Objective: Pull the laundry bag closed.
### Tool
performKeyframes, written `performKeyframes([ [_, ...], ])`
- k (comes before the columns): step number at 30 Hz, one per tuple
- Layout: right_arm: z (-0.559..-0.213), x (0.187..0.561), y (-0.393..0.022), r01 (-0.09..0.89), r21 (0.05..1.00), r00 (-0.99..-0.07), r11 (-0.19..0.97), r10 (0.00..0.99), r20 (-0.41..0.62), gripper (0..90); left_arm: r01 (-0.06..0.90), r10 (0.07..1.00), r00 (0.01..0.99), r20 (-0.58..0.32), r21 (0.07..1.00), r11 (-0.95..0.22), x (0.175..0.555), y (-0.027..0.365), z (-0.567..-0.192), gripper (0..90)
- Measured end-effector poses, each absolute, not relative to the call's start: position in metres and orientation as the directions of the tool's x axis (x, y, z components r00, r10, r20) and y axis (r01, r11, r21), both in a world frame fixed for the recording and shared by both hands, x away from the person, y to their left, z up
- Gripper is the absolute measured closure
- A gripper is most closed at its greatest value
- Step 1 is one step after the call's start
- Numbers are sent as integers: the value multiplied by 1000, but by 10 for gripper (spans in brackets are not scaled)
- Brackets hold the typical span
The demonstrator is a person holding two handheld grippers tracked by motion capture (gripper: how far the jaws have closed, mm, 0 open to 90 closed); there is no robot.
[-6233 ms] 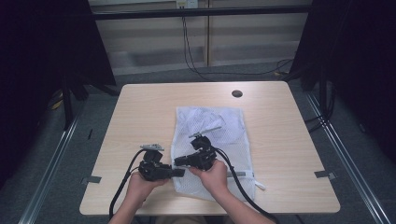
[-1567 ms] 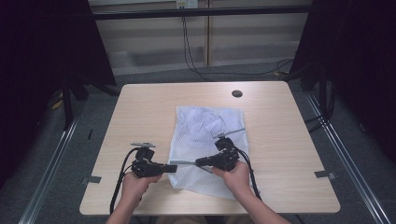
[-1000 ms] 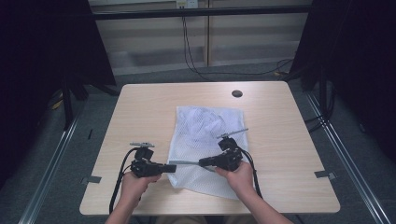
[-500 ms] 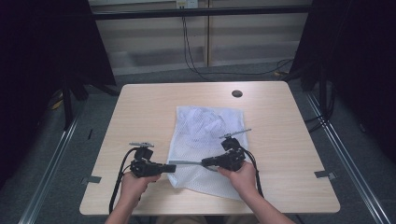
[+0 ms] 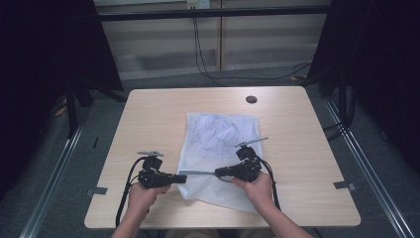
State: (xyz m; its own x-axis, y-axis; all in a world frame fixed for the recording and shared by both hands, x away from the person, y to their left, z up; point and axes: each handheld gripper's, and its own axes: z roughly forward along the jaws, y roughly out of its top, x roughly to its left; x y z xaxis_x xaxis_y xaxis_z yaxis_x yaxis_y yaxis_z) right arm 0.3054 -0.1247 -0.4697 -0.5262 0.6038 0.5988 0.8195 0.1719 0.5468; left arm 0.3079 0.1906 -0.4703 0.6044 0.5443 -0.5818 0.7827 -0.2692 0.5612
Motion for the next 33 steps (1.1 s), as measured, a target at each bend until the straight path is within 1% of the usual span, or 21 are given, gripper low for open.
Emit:
performKeyframes([
  [4,-470,305,-125,813,554,-533,179,610,586,871,782,547,605,-579,561,-271,308,191,-470,884],
  [8,-470,305,-129,818,549,-526,170,606,597,870,782,545,605,-581,562,-269,308,191,-471,884],
  [33,-468,302,-136,815,554,-529,173,614,586,871,785,547,602,-582,557,-271,308,192,-471,884],
])
